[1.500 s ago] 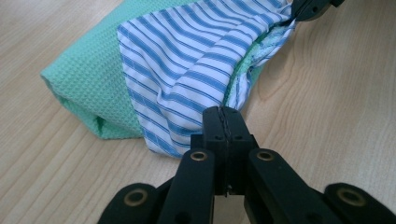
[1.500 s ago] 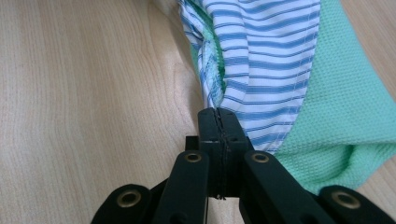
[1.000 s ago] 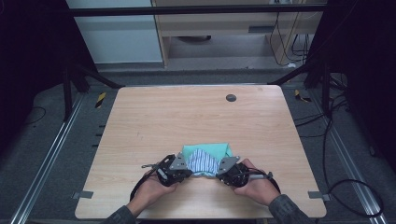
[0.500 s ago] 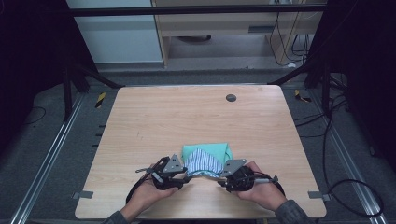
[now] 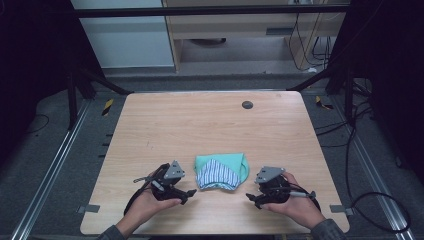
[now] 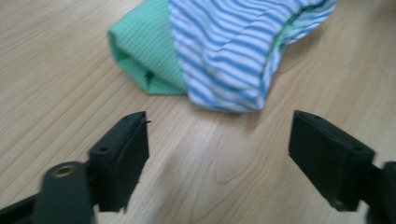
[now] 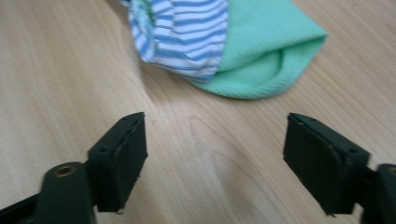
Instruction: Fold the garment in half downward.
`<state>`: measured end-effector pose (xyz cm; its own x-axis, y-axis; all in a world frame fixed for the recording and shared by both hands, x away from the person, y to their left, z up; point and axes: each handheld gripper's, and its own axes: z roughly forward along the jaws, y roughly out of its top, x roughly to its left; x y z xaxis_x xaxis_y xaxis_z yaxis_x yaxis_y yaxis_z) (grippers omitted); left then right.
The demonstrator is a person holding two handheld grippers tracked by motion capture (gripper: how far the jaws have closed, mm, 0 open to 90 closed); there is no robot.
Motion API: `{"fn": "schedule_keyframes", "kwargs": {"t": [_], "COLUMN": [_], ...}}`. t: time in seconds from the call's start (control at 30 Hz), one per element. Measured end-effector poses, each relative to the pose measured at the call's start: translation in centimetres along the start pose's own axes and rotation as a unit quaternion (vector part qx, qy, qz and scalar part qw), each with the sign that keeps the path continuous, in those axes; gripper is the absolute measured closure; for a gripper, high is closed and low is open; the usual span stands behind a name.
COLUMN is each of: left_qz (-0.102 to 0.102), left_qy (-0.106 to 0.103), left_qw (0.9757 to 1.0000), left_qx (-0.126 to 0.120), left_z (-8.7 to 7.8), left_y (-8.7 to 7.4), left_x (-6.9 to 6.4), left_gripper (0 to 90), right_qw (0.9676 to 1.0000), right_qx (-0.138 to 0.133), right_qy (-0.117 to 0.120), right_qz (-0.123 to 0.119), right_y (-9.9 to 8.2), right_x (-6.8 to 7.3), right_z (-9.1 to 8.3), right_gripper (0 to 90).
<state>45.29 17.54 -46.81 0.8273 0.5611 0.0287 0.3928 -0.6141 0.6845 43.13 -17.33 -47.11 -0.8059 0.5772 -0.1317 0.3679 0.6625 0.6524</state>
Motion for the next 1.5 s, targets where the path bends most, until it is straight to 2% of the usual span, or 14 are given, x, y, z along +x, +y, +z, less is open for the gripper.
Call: {"fn": "schedule_keyframes", "kwargs": {"t": [0.17, 0.33, 0.4, 0.5, 0.67, 0.8, 0.93, 1.07, 1.17, 1.23, 1.27, 1.3, 1.33, 1.5], "left_qz": [-0.021, -0.033, -0.043, -0.040, -0.056, -0.088, -0.098, -0.115, -0.119, -0.128, -0.128, -0.133, -0.136, -0.139], "left_qy": [0.008, 0.026, 0.038, 0.049, 0.052, 0.074, 0.093, 0.120, 0.127, 0.130, 0.130, 0.128, 0.124, 0.126], "left_qw": [0.9997, 0.9989, 0.9980, 0.9973, 0.9962, 0.9923, 0.9899, 0.9856, 0.9844, 0.9830, 0.9830, 0.9827, 0.9827, 0.9822], "left_qx": [0.008, 0.020, 0.028, 0.037, 0.042, 0.047, 0.043, 0.031, 0.025, 0.020, 0.020, 0.017, 0.016, 0.009], "left_z": [-0.4, -0.5, -0.4, 0.0, 0.7, 1.7, 2.0, 2.3, 2.3, 2.3, 2.3, 2.5, 2.5, 2.7], "left_y": [-0.7, -1.0, -1.2, -1.3, -1.6, -2.0, -2.1, -2.3, -2.3, -2.4, -2.4, -2.6, -2.7, -2.7], "left_x": [1.5, 3.1, 4.5, 5.6, 7.1, 8.9, 9.8, 11.0, 11.4, 11.9, 11.9, 12.2, 12.4, 12.5], "left_gripper": [10.7, 8.9, 7.9, 6.1, 6.0, 6.0, 6.2, 6.3, 6.5, 6.7, 6.7, 6.3, 5.7, 3.7], "right_qw": [0.9994, 0.9987, 0.9973, 0.9947, 0.9906, 0.9878, 0.9858, 0.9802, 0.9769, 0.9723, 0.9723, 0.9687, 0.9676, 0.9639], "right_qx": [0.010, 0.007, 0.012, 0.010, 0.015, 0.015, 0.015, -0.001, -0.003, -0.008, -0.008, -0.008, -0.009, -0.013], "right_qy": [-0.012, -0.025, -0.032, -0.030, -0.053, -0.069, -0.074, -0.095, -0.102, -0.113, -0.113, -0.117, -0.118, -0.126], "right_qz": [0.032, 0.044, 0.065, 0.098, 0.126, 0.139, 0.150, 0.174, 0.188, 0.204, 0.204, 0.219, 0.223, 0.234], "right_y": [-0.7, -1.4, -1.9, -2.3, -2.7, -2.4, -2.1, -1.6, -1.4, -1.2, -1.2, -1.2, -1.2, -1.3], "right_x": [-1.1, -2.0, -3.3, -4.7, -6.5, -7.7, -8.4, -9.5, -9.8, -10.3, -10.3, -10.5, -10.5, -10.8], "right_z": [-0.4, -0.3, 0.3, 0.9, 1.7, 2.2, 2.5, 3.3, 3.7, 4.1, 4.1, 4.4, 4.5, 5.0], "right_gripper": [10.3, 6.1, 6.5, 7.3, 7.9, 8.1, 8.0, 7.2, 7.2, 7.5, 7.5, 7.8, 7.6, 6.7]}}
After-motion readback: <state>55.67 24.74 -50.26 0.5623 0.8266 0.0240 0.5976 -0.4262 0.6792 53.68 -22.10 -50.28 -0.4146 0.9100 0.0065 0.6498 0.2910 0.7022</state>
